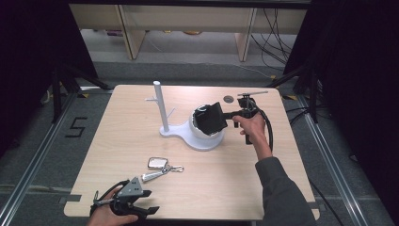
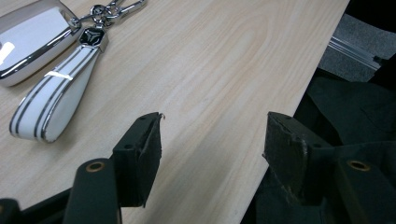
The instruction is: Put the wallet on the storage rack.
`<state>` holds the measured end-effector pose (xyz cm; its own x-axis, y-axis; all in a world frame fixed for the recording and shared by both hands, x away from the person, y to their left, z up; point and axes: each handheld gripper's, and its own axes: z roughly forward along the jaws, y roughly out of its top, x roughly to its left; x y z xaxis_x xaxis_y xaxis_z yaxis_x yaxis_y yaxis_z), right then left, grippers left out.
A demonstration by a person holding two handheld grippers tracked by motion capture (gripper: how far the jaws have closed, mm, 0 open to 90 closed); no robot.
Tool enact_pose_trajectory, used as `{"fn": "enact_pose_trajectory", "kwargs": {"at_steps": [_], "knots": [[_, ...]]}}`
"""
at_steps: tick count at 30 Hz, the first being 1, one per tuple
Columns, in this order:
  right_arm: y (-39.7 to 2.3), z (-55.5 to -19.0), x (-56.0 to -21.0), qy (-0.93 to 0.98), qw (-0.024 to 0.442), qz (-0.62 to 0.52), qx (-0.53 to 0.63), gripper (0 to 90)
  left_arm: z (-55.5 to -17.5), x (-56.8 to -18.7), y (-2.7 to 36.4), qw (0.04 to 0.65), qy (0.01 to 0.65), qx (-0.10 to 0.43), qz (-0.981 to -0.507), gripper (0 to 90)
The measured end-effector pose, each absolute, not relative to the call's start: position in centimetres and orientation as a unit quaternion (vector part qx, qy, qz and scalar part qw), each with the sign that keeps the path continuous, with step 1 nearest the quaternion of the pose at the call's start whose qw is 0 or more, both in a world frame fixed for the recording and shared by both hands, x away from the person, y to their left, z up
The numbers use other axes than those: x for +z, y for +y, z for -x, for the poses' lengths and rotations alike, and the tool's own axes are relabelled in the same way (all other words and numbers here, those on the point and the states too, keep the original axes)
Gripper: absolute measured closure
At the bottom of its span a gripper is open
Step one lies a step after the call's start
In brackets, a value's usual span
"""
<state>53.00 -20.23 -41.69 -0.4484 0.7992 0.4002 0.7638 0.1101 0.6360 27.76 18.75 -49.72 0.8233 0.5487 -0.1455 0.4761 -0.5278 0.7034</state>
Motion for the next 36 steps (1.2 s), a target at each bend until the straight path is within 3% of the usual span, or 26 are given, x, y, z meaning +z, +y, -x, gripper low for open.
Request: {"fn": "enact_pose_trajectory", "kwargs": {"at_steps": [3, 6, 9, 19, 27, 36], "knots": [[-20.2, -52.5, -41.4, 0.724, 0.006, -0.549, 0.417, 72.2, -27.8, -49.6, 19.0, 0.393, 0.3, 0.049, -0.868, 36.2], [-21.3, -52.2, -41.1, 0.736, 0.049, -0.529, 0.418, 70.5, -27.8, -49.5, 19.2, 0.395, 0.308, 0.051, -0.864, 36.2], [-22.3, -51.0, -40.7, 0.723, 0.027, -0.538, 0.434, 68.9, -27.9, -49.4, 19.4, 0.388, 0.305, 0.056, -0.868, 36.2], [-25.3, -46.2, -41.6, 0.728, 0.023, -0.499, 0.469, 62.8, -28.7, -49.0, 19.1, 0.392, 0.306, 0.067, -0.865, 35.3], [-23.7, -41.4, -43.9, 0.753, 0.006, -0.476, 0.455, 59.9, -29.6, -49.0, 18.8, 0.392, 0.306, 0.077, -0.864, 35.1], [-22.2, -38.3, -45.9, 0.793, 0.034, -0.433, 0.427, 52.5, -31.0, -48.7, 19.3, 0.381, 0.306, 0.09, -0.868, 35.1]]}}
